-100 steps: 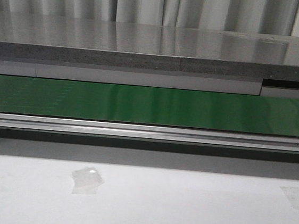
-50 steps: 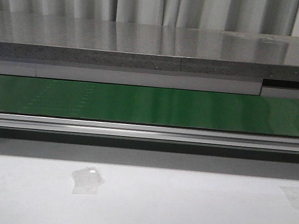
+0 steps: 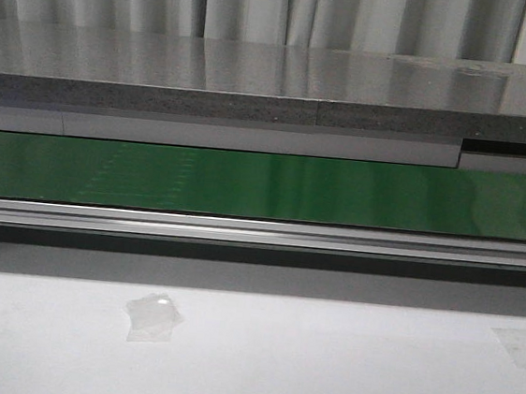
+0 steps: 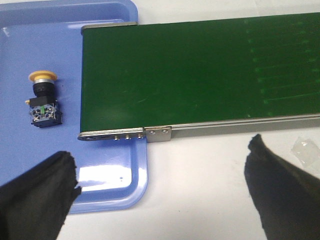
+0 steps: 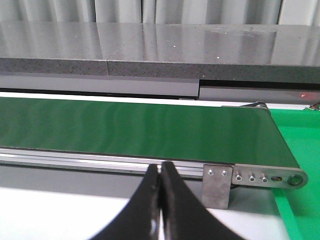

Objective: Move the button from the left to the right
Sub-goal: 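Lower the left gripper toward the yellow button in the blue tray, then grasp the yellow-capped button with the left gripper and lift it, then place the button on the near end of the green conveyor, release, then raise the left gripper while the conveyor carries the button toward the right arm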

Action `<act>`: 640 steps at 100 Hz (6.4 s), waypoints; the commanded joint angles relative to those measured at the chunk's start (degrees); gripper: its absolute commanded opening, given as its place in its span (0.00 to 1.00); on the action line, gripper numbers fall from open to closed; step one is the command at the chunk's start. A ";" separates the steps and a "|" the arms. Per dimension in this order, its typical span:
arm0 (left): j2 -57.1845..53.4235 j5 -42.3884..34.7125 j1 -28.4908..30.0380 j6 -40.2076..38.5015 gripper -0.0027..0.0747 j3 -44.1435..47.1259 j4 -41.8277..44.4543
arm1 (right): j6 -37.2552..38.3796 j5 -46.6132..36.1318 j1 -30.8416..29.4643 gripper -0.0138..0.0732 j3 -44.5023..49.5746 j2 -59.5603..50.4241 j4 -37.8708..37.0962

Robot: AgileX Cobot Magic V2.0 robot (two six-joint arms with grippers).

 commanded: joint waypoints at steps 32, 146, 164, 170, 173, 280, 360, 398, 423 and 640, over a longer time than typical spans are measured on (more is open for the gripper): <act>6.02 -8.05 13.28 -1.84 0.86 -5.20 2.69 | -0.59 -4.31 0.03 0.08 -0.89 -1.10 0.07; 49.87 -12.81 24.72 3.26 0.86 -24.97 -2.54 | -0.59 -4.31 0.03 0.08 -0.89 -1.10 0.07; 52.00 -13.64 24.72 3.30 0.86 -24.97 -2.91 | -0.59 -4.31 0.03 0.08 -0.89 -1.10 0.07; 52.71 -13.79 24.72 3.39 0.86 -24.97 -2.91 | -0.59 -4.31 0.03 0.08 -0.89 -1.10 0.07; 53.07 -13.79 24.72 3.39 0.86 -24.97 -2.91 | -0.59 -4.31 0.03 0.08 -0.89 -1.10 0.07; 57.63 -12.85 24.72 4.67 0.16 -24.97 -5.43 | -0.59 -4.31 0.03 0.08 -0.89 -1.10 0.07; 41.90 -2.94 14.21 12.21 0.14 -24.46 -7.45 | -0.59 -4.31 0.03 0.08 -0.89 -1.10 0.07; 41.90 -2.31 12.36 12.21 0.14 -24.20 -7.99 | -0.59 -4.31 0.03 0.08 -0.89 -1.10 0.07; 42.44 -3.12 12.36 12.21 0.14 -22.59 -8.38 | -0.59 -4.31 0.03 0.08 -0.89 -1.10 0.07; -2.22 -31.06 2.56 33.19 0.85 0.83 -33.60 | -0.59 -4.31 0.03 0.08 -0.89 -1.10 0.07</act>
